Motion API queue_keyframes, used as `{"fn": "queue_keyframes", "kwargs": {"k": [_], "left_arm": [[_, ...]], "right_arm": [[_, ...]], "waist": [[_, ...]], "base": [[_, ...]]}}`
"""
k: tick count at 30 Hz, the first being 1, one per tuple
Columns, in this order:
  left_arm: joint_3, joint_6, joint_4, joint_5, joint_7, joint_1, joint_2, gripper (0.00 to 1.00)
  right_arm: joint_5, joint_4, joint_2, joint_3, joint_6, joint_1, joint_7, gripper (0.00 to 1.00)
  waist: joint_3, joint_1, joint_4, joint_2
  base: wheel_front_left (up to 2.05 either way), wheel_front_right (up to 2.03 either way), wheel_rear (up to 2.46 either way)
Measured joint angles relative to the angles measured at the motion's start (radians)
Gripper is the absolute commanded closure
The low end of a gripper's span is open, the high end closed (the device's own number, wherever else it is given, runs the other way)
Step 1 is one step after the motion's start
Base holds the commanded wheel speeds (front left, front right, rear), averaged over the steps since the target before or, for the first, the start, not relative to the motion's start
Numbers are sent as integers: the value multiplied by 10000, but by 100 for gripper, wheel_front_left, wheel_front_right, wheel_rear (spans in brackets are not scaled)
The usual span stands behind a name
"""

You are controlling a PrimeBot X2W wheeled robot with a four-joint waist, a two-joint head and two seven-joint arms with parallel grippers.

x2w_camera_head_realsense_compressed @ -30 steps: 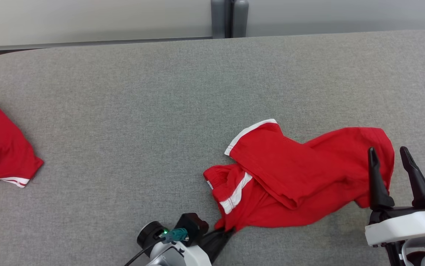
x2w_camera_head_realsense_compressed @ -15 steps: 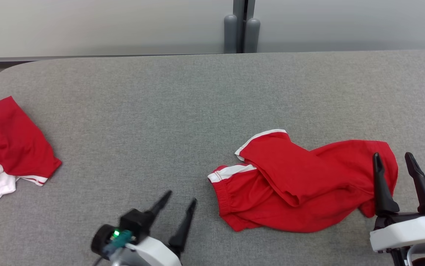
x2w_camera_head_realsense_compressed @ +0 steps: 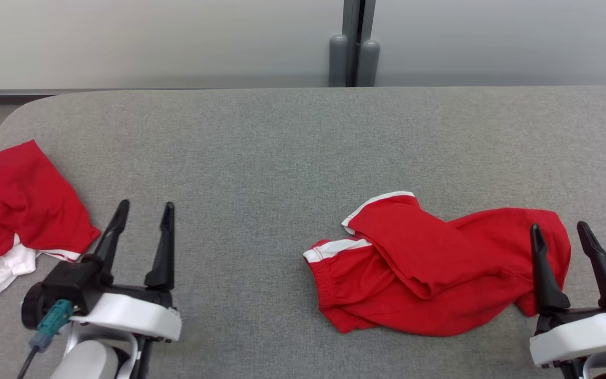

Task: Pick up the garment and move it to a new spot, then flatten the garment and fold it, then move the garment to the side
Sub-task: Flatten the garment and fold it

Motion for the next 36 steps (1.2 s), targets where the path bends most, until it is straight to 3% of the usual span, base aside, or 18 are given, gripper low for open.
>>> {"fn": "queue_keyframes", "kwargs": {"k": [8,18,27,35,36], "left_arm": [[499,-265,119,199,0,322,75,0],[610,-541,301,464,0,320,-219,0],[623,-815,412,796,0,-93,-721,0],[771,-1137,570,1035,0,-383,-1158,0],[798,-1154,606,1072,0,-384,-1204,0]], "right_arm": [[-17,-23,-117,69,0,60,82,0],[-8,-23,-213,238,0,44,146,0],[94,800,-1231,3315,0,-605,1492,0],[-102,1862,-1737,4220,0,-1805,1900,0],[-213,2011,-1793,4230,2,-1896,1948,15]], "waist": [[-67,0,12,0],[13,0,126,0],[591,0,520,0],[1097,0,864,0],[1135,0,893,0]], "base": [[0,0,0],[0,0,0],[0,0,0],[0,0,0],[0,0,0]]}}
